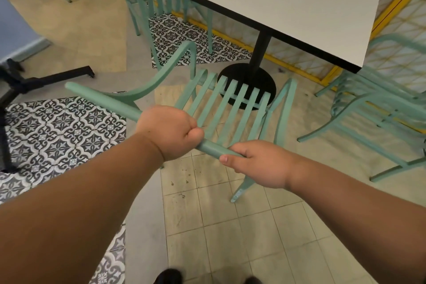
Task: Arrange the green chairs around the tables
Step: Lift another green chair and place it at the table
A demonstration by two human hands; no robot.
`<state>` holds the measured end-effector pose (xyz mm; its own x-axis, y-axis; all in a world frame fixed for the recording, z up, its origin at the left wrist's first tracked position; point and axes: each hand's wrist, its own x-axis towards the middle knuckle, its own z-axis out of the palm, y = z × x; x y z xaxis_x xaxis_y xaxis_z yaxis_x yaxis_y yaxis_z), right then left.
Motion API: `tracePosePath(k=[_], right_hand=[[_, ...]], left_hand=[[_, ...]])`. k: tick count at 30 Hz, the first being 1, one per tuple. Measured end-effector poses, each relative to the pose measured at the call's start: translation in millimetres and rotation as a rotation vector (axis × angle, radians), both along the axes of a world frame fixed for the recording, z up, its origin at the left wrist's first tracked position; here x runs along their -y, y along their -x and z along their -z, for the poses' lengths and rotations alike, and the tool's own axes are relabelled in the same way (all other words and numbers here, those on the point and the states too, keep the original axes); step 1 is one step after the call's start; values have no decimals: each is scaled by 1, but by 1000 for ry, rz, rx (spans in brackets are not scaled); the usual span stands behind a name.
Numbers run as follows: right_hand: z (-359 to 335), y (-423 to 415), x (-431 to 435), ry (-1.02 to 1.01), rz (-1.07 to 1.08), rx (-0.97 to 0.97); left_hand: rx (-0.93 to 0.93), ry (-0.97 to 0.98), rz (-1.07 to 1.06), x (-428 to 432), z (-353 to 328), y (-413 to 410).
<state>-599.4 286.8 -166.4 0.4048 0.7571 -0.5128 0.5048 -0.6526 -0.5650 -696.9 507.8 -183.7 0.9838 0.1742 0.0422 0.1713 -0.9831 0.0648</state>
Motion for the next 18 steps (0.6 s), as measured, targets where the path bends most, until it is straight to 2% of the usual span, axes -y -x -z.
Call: tracePosePath(k=[10,15,17,18], right_hand=[[-3,19,-18,-57,53,-63],[-5,19,-19,-50,58,-44],[-3,12,-10,-66,158,-140],[-2,6,-2,-111,281,-265]], left_hand=[[96,40,60,-22,-1,7],[75,53,34,-19,-6,8],[68,36,-2,-12,-8,7],[89,47,-75,-6,-7,8]])
